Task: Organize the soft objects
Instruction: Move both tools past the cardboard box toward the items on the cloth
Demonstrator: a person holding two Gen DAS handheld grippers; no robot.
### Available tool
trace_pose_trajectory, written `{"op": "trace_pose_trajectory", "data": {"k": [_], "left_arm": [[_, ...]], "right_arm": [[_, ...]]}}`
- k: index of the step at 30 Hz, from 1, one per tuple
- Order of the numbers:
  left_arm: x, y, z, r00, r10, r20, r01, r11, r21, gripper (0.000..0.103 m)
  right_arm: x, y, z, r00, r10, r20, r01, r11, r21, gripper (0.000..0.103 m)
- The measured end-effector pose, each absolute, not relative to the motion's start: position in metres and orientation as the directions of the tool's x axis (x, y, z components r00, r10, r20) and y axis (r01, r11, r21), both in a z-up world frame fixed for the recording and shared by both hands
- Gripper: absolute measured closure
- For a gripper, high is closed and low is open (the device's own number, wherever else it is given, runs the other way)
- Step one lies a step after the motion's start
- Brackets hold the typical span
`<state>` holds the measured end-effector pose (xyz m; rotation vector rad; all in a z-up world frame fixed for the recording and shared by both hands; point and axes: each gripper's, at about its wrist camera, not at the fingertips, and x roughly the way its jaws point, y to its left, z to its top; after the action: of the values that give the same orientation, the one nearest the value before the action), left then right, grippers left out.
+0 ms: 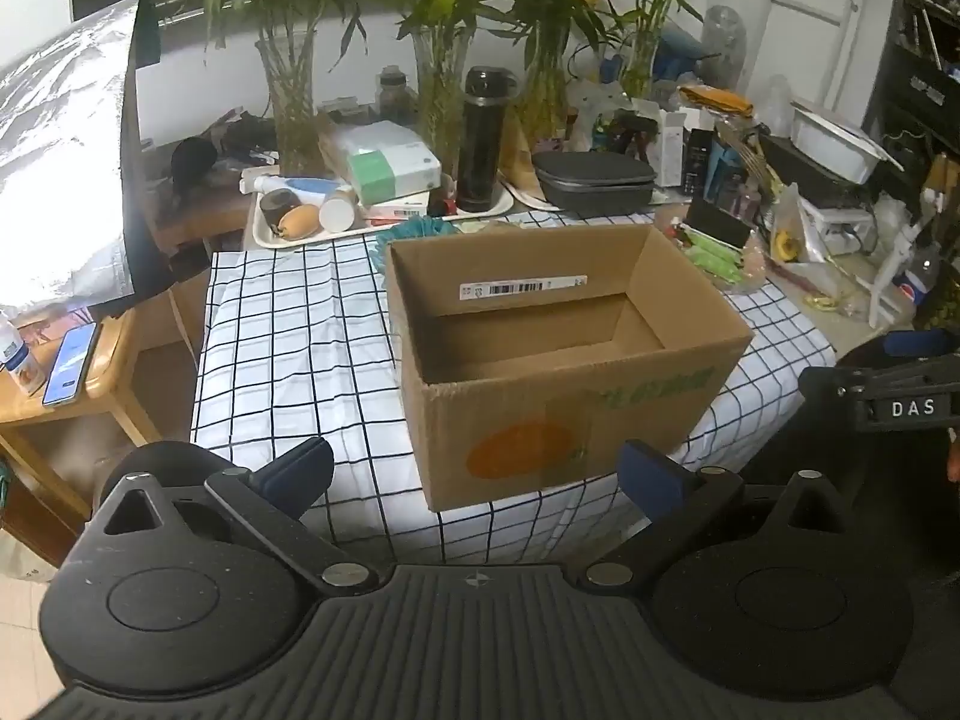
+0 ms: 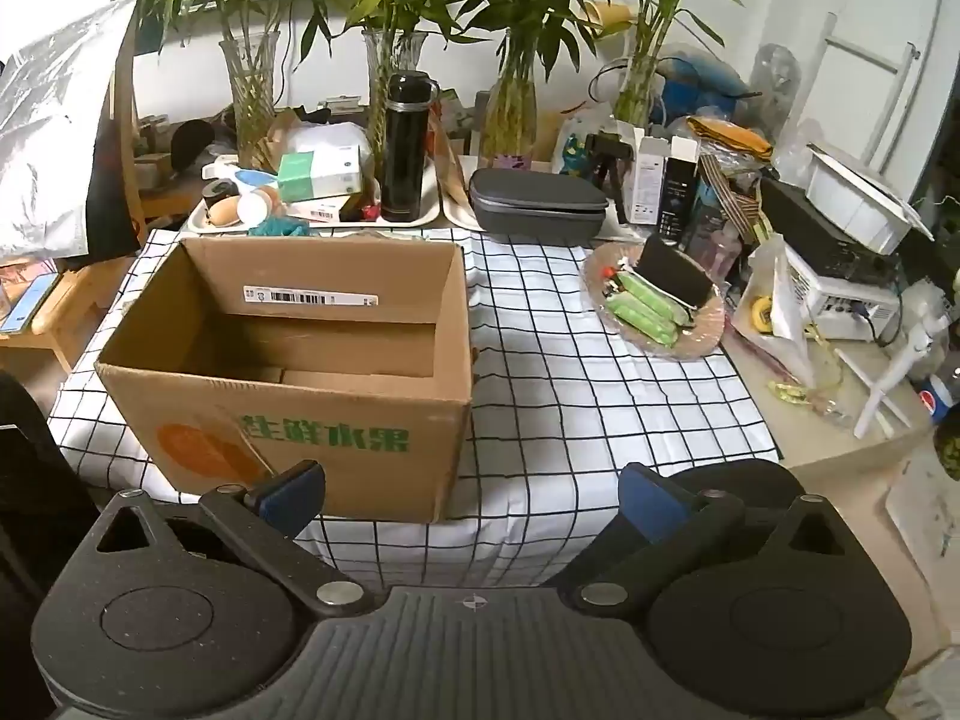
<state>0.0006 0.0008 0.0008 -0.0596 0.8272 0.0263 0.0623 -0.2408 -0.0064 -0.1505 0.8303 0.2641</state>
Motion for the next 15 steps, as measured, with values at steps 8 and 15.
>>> {"op": "trace_pose_trajectory", "data": {"k": [8, 15], "left_arm": [[0.0, 0.005, 0.006, 0.688, -0.015, -0.725, -0.052, 0.996, -0.07, 0.0], [0.012, 0.014, 0.009, 0.685, 0.007, -0.728, -0.083, 0.994, -0.068, 0.0]], "right_arm": [[0.067, -0.235, -0.004, 0.64, 0.201, -0.742, -0.339, 0.94, -0.037, 0.0], [0.077, -0.227, -0.005, 0.608, 0.214, -0.764, -0.376, 0.926, -0.04, 0.0]]}}
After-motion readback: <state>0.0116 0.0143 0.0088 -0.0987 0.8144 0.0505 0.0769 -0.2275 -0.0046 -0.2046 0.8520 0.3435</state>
